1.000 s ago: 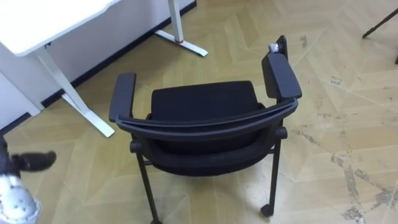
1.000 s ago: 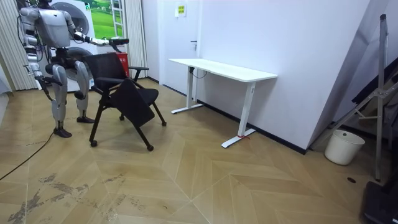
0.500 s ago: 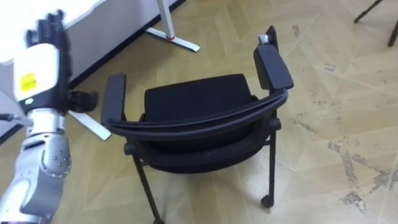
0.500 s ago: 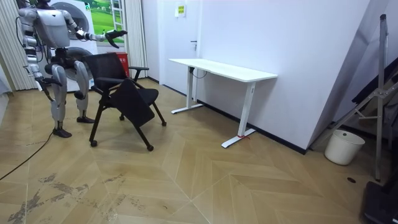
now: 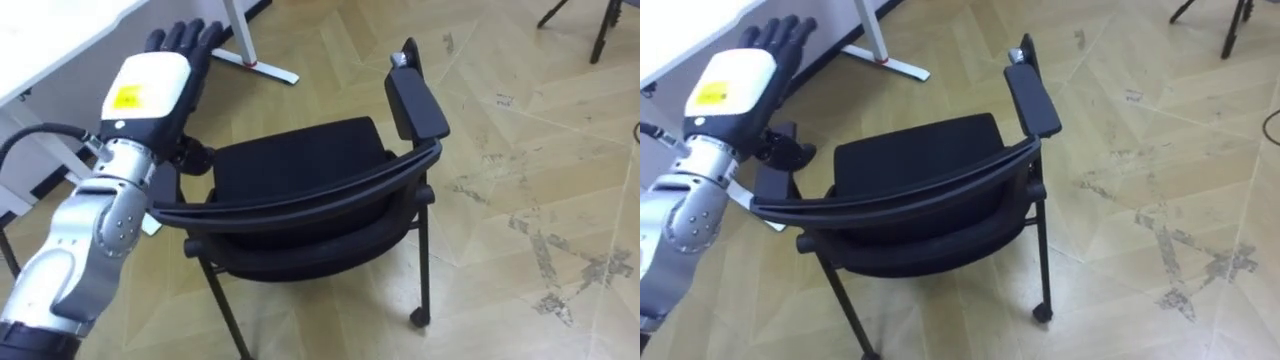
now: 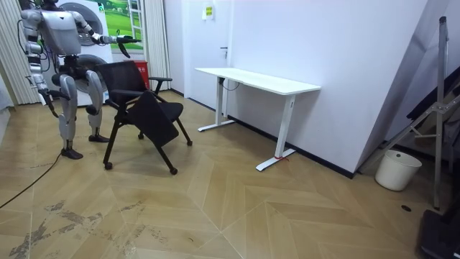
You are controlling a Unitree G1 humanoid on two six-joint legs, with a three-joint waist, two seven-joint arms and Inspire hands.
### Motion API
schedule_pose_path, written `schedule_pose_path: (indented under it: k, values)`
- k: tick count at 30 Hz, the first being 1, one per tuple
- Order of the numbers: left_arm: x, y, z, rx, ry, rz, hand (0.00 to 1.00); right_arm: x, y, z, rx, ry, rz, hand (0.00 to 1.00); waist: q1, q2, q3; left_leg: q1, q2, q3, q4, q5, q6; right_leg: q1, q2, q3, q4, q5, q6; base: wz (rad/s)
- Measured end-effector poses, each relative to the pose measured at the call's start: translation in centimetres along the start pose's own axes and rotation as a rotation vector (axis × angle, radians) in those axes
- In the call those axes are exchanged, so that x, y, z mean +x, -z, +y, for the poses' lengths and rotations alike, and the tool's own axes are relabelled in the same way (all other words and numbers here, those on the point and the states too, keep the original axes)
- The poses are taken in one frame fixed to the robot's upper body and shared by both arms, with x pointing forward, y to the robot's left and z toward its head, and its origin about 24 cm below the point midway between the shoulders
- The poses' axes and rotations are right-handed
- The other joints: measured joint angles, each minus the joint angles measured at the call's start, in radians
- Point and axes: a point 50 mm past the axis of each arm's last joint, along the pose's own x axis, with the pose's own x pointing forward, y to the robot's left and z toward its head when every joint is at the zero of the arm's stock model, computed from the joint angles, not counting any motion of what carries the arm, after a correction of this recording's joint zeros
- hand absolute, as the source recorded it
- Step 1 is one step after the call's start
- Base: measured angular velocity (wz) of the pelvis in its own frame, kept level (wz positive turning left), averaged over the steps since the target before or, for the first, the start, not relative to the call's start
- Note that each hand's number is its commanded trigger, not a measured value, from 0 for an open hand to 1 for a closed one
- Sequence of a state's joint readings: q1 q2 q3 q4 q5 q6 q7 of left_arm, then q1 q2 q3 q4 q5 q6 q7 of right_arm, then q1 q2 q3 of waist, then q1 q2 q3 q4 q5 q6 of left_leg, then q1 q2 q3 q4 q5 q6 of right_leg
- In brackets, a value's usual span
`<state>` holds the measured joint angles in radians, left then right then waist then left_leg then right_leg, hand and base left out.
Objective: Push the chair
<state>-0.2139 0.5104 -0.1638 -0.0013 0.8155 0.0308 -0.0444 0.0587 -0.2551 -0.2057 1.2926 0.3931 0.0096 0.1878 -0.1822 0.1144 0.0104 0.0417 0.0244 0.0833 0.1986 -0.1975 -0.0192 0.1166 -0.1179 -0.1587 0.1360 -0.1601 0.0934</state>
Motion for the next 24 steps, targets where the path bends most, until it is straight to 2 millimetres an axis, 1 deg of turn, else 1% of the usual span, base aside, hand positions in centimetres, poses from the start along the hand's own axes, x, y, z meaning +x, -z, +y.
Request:
schedule_pose_path:
  k: [1,2,3,4,5,7,10,12,14,15,17,18,19,24]
  values:
    - [0.0,0.3,-0.1,-0.002,0.042,0.01,0.0,0.1,-0.5,0.1,-0.002,-0.001,-0.011,0.0,-0.001,0.012,-0.0004,-0.005,0.0,0.004,0.0,0.0,0.0,-0.007,0.0,0.008,0.0,0.0,0.0,-0.09]
    - [-0.1,0.4,-0.1,-0.007,0.063,0.016,0.0,0.1,-0.7,0.1,-0.003,-0.001,-0.016,0.0,-0.002,0.018,-0.0028,-0.011,0.0,0.007,0.001,0.0,0.0,-0.014,0.0,0.011,0.0,0.0,0.0,-0.11]
    - [-0.1,0.6,-0.3,-0.012,0.106,0.029,0.0,0.1,-0.9,0.2,-0.006,-0.001,-0.02,0.0,-0.004,0.024,-0.0032,-0.02,0.0,0.009,0.002,0.0,0.0,-0.022,0.0,0.015,0.001,0.0,0.0,-0.05]
    - [-0.1,0.7,-0.5,-0.028,0.149,0.039,0.0,0.1,-0.9,0.1,-0.007,0.0,-0.016,0.0,-0.007,0.03,-0.0075,-0.022,0.0,0.009,0.003,0.0,0.0,-0.026,0.0,0.016,0.001,0.0,0.0,-0.04]
    - [-0.1,0.7,-0.6,-0.036,0.168,0.043,0.0,0.1,-0.9,0.1,-0.008,0.002,-0.014,0.0,-0.006,0.03,-0.0072,-0.022,0.0,0.01,0.003,0.0,0.0,-0.027,0.0,0.017,0.001,0.0,0.0,-0.03]
    - [-0.2,0.6,-0.5,-0.071,0.219,0.048,0.0,0.0,-0.7,-0.2,-0.002,0.008,-0.009,0.0,-0.008,0.034,-0.0102,-0.024,0.0,0.011,0.004,0.0,0.0,-0.027,0.0,0.018,0.001,0.0,0.0,0.0]
    - [-0.4,1.1,0.0,-0.163,0.339,0.05,0.0,0.0,-0.6,-0.4,0.005,0.015,0.001,0.0,-0.007,0.029,-0.0065,-0.024,0.0,0.011,0.005,0.0,0.0,-0.027,0.0,0.018,0.001,0.0,0.0,0.0]
    - [-0.4,1.5,0.1,-0.203,0.405,0.069,0.0,0.0,-0.6,-0.4,0.008,0.016,0.014,0.0,-0.007,0.03,-0.0075,-0.021,0.0,0.01,0.005,0.0,0.0,-0.023,0.0,0.017,0.001,0.0,0.0,0.0]
    - [-0.4,1.8,0.4,-0.233,0.457,0.073,0.0,0.0,-0.4,-0.5,0.011,0.019,0.025,0.0,-0.002,0.024,-0.0024,-0.018,0.001,0.009,0.006,0.0,0.0,-0.019,0.0,0.017,0.001,0.0,0.0,0.0]
    - [-0.5,2.1,0.7,-0.238,0.503,0.077,0.0,0.0,-0.4,-0.5,0.012,0.02,0.027,0.0,-0.001,0.023,-0.0019,-0.022,0.001,0.008,0.008,0.0,0.0,-0.021,0.0,0.015,0.001,0.0,0.0,0.0]
    - [-0.7,2.6,1.3,-0.224,0.571,0.096,0.0,0.0,-0.4,-0.5,0.006,0.02,0.035,0.0,-0.001,0.026,-0.0029,-0.035,0.001,0.007,0.016,-0.001,0.001,-0.03,0.0,0.016,0.003,0.0,0.0,0.02]
    - [-0.7,2.7,1.9,-0.208,0.599,0.103,0.0,0.0,-0.3,-0.5,0.003,0.021,0.043,0.0,-0.002,0.029,-0.0009,-0.043,0.001,0.003,0.021,-0.002,0.002,-0.034,0.0,0.014,0.003,0.0,0.0,0.11]
    - [-0.7,2.6,2.3,-0.203,0.621,0.108,0.0,-0.1,-0.1,-0.6,0.002,0.023,0.053,0.0,-0.003,0.033,-0.0014,-0.047,0.0,-0.002,0.024,-0.002,0.002,-0.035,0.0,0.011,0.004,0.0,0.0,0.11]
    - [-1.1,2.2,2.7,-0.205,0.715,0.112,0.0,-0.1,-0.1,-0.7,0.004,0.025,0.071,0.0,-0.004,0.053,-0.0002,-0.047,0.0,-0.005,0.024,-0.002,0.002,-0.033,0.0,0.01,0.005,0.0,0.0,0.02]
